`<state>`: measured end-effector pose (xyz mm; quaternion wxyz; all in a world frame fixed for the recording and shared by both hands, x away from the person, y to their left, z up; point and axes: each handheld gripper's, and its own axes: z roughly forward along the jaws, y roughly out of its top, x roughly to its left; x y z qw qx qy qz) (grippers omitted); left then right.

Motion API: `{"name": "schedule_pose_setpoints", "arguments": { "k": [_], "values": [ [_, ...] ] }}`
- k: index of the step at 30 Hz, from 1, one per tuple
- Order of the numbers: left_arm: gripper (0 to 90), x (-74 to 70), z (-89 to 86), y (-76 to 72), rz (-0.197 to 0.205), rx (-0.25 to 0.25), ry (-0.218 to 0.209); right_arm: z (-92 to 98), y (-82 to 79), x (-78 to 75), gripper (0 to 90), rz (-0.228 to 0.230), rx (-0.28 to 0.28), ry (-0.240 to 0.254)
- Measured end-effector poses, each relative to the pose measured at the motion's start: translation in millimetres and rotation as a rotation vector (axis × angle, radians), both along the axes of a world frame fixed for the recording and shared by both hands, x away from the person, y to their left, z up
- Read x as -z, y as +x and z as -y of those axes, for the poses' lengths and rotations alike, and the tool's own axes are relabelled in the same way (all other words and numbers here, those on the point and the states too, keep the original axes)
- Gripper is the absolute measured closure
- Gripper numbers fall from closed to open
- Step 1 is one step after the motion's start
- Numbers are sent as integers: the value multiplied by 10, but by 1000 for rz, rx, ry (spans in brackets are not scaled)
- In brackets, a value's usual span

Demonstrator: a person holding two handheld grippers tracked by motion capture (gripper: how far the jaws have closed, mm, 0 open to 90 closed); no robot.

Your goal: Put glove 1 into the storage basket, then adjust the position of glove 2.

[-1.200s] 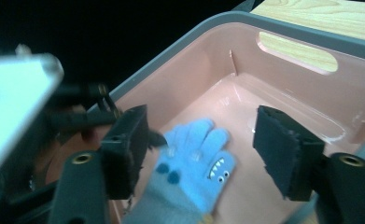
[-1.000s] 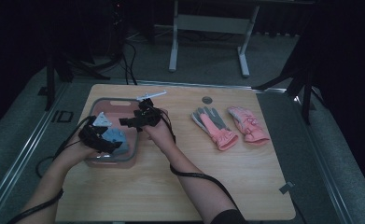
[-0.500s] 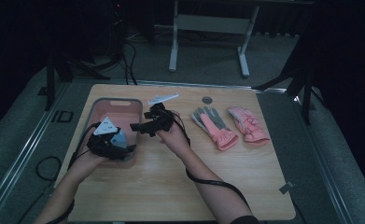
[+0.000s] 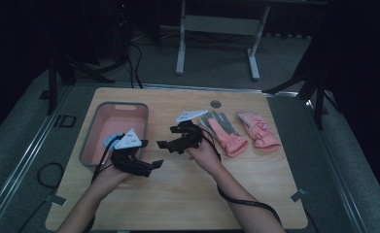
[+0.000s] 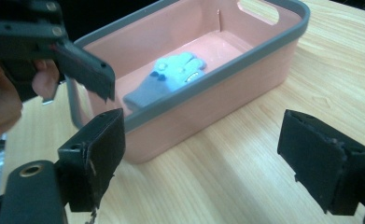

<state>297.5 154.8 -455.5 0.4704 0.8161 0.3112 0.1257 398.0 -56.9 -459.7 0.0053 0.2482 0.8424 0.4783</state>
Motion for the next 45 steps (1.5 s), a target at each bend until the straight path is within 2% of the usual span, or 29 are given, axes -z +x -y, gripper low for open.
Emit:
{"name": "schedule_pose_setpoints", "arguments": {
  "k": [3,8,12,13,15,19,21,23,27,30,31,32,33,34,37,39,40,42,45],
  "values": [
    [84,19,98,-35,-3,14,-10,122,-43,10,149,25,5,-15],
    [84,42,244,-102,23,40,-32,325,-94,29,145,15,7,-3],
    [83,120,369,-145,34,58,-12,516,-134,65,139,9,21,19],
    [83,120,369,-145,34,58,-12,516,-134,65,139,9,21,19],
    [83,196,441,-164,28,67,-3,679,-148,101,139,10,44,22],
    [83,321,524,-191,25,69,-12,919,-165,182,138,11,75,5],
    [83,373,561,-204,24,74,-18,1048,-171,233,139,-1,93,13],
    [83,431,611,-217,15,86,-3,1157,-176,278,139,4,114,-8],
    [83,544,693,-255,28,105,5,1355,-190,335,135,-4,134,-6],
    [83,653,737,-274,28,101,-14,1465,-212,342,109,25,167,8],
    [83,680,744,-278,27,100,-17,1509,-230,337,104,54,192,19],
    [83,716,752,-282,26,101,-21,1535,-233,333,104,51,193,21],
    [83,749,761,-288,28,100,-23,1571,-235,329,118,56,186,21],
    [83,775,769,-290,26,101,-21,1605,-241,321,154,82,197,15],
    [83,819,786,-316,43,102,-12,1714,-218,294,349,125,224,-42],
    [83,831,785,-329,50,99,-8,1787,-163,282,479,101,227,-40],
    [83,837,783,-336,54,97,-8,1819,-135,278,495,100,234,-45],
    [83,852,779,-350,53,96,-4,1877,-66,275,591,93,237,-58],
    [83,874,772,-379,51,97,-3,1948,43,271,587,108,262,-74]
  ]
}}
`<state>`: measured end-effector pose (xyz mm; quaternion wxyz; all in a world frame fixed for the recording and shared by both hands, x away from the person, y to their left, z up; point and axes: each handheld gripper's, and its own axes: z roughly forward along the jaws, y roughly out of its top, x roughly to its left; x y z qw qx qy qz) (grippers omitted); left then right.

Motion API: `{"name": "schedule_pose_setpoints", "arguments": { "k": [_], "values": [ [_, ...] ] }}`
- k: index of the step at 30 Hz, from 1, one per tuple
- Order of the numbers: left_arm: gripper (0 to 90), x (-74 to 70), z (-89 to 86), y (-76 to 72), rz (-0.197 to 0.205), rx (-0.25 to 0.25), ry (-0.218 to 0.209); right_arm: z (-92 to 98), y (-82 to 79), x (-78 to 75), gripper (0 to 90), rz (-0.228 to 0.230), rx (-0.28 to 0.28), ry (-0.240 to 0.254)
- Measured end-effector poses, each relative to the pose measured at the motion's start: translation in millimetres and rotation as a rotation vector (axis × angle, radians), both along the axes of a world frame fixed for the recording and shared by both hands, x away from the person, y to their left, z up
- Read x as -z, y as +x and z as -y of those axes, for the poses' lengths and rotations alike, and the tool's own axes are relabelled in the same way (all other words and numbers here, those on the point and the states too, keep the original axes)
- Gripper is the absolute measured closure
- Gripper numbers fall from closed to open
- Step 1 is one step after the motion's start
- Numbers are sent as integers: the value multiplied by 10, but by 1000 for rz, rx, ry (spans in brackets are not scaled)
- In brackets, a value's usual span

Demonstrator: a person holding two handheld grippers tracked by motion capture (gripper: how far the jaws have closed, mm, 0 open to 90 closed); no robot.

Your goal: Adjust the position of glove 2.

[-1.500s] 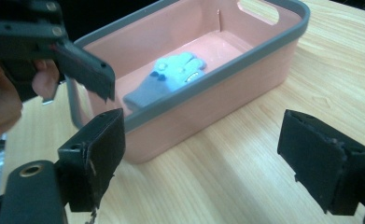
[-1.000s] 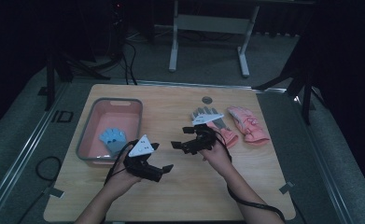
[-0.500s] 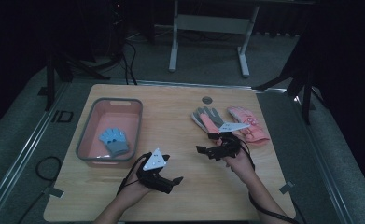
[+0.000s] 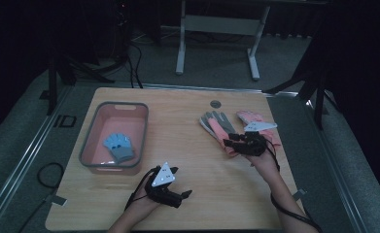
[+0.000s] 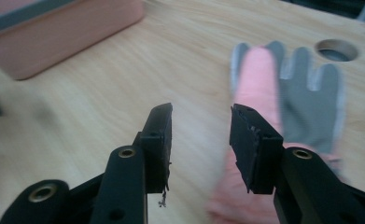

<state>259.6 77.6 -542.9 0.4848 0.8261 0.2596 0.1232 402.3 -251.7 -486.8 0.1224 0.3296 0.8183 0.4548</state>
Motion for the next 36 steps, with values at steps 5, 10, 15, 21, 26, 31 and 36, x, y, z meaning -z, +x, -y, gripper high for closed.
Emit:
{"name": "schedule_pose_setpoints", "arguments": {
  "k": [5,10,15,21,26,31,36],
  "values": [
    [83,13,-16,-18,-8,8,-11,95,207,-8,589,9,34,-11],
    [83,33,-17,-10,-19,5,-11,139,421,-16,591,-6,45,-27],
    [83,48,16,-8,-5,-1,15,141,532,21,569,-15,61,-44],
    [64,30,23,-33,7,-10,-27,125,642,185,553,-53,109,-53],
    [27,23,-3,-35,4,-6,-29,18,715,271,578,-59,111,-82],
    [27,23,-10,-38,5,0,-31,-107,818,328,587,-47,109,-181],
    [27,18,-26,-38,1,-2,-38,-114,871,466,642,-82,114,-208]
  ]
}}
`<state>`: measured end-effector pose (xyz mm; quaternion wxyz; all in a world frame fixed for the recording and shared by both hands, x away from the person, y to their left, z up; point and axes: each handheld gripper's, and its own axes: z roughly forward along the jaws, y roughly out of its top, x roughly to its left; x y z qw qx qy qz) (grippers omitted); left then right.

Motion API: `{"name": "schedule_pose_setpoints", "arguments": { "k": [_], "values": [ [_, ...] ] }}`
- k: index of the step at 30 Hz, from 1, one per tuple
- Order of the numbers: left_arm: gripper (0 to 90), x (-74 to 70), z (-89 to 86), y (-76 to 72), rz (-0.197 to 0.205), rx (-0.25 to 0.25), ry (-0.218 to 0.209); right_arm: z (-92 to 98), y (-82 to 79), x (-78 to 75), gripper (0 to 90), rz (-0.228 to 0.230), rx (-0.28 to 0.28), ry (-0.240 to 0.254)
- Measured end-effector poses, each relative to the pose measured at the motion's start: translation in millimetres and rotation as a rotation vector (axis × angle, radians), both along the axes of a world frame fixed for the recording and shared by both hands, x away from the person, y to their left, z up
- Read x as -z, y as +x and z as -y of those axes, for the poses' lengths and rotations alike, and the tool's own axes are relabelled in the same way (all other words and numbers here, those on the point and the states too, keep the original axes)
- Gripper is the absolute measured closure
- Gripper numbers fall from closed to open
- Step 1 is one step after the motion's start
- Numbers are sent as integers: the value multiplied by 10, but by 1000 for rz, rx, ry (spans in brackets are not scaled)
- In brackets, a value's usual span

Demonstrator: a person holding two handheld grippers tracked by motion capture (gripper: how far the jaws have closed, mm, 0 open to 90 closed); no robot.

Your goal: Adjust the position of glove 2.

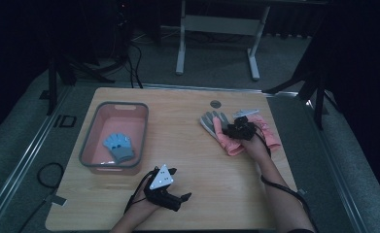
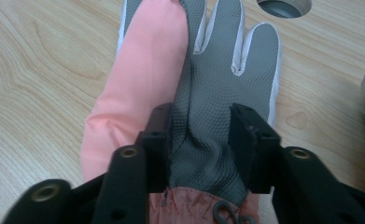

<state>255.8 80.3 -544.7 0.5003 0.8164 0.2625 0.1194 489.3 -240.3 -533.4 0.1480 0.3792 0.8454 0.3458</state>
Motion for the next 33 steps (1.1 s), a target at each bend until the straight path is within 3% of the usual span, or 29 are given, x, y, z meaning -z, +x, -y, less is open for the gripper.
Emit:
{"name": "schedule_pose_setpoints", "arguments": {
  "k": [3,5,7,9,15,17,25,28,33],
  "values": [
    [27,15,9,12,-5,1,6,2,20,11,719,-25,-1,5],
    [27,22,16,12,-4,2,12,-10,9,20,806,-15,1,-7],
    [27,27,19,5,-4,0,13,-39,-22,22,842,-2,25,-30],
    [27,30,16,6,-5,-3,13,-71,-55,7,865,-7,55,-22],
    [27,18,-7,8,7,-21,-1,-167,-203,-159,884,-10,165,7],
    [27,21,-10,10,8,-23,-1,-185,-279,-221,884,-29,197,59],
    [27,18,-18,14,15,-33,-1,-306,-613,-484,884,16,313,145],
    [27,10,-23,13,23,-39,0,-380,-743,-540,884,40,363,150],
    [27,16,-29,23,23,-42,-3,-462,-901,-564,885,19,410,190]
  ]
}}
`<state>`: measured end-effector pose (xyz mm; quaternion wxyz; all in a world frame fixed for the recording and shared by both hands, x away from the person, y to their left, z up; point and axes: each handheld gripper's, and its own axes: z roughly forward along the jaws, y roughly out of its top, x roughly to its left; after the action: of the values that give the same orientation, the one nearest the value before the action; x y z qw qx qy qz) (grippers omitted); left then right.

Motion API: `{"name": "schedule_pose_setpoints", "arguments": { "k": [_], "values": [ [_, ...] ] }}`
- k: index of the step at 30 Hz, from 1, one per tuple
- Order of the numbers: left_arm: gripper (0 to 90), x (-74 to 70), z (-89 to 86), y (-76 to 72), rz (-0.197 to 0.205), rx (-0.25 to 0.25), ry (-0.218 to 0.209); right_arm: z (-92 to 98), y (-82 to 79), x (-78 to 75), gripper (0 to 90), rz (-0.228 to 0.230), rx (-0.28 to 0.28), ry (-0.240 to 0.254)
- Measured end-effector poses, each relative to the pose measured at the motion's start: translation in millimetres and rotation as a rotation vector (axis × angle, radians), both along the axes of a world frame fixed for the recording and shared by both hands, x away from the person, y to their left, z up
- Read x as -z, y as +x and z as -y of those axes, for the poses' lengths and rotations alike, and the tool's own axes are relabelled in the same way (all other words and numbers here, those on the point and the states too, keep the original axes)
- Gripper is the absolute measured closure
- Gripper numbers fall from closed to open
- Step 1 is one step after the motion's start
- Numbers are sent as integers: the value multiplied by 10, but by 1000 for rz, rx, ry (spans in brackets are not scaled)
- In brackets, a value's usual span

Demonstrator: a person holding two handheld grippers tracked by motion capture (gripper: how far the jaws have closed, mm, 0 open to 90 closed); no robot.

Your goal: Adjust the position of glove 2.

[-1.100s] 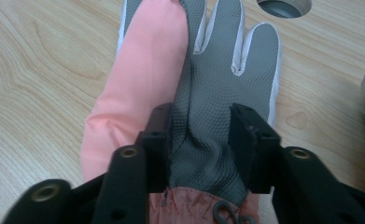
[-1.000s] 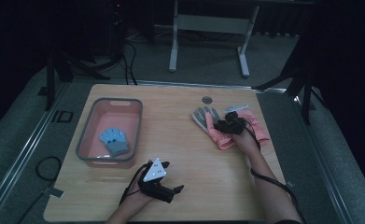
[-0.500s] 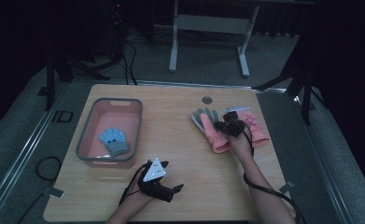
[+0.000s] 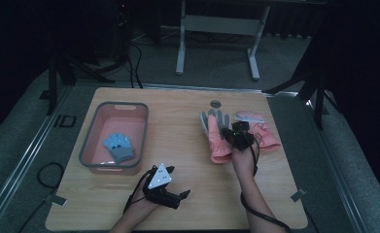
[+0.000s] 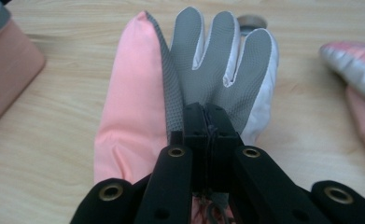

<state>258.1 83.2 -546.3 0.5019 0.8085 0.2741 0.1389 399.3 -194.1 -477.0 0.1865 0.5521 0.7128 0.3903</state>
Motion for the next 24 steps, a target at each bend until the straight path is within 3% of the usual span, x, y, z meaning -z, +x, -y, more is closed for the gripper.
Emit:
{"name": "schedule_pose_setpoints", "arguments": {
  "k": [5,10,17,24],
  "values": [
    [27,2,15,-3,13,3,10,-166,-201,40,885,2,36,9],
    [27,12,28,-5,15,7,18,-249,-296,145,885,-11,66,39],
    [27,20,31,-6,14,9,19,-348,-307,297,884,-36,83,35],
    [27,27,36,-8,13,12,20,-427,-305,387,882,-28,115,26]
  ]
}}
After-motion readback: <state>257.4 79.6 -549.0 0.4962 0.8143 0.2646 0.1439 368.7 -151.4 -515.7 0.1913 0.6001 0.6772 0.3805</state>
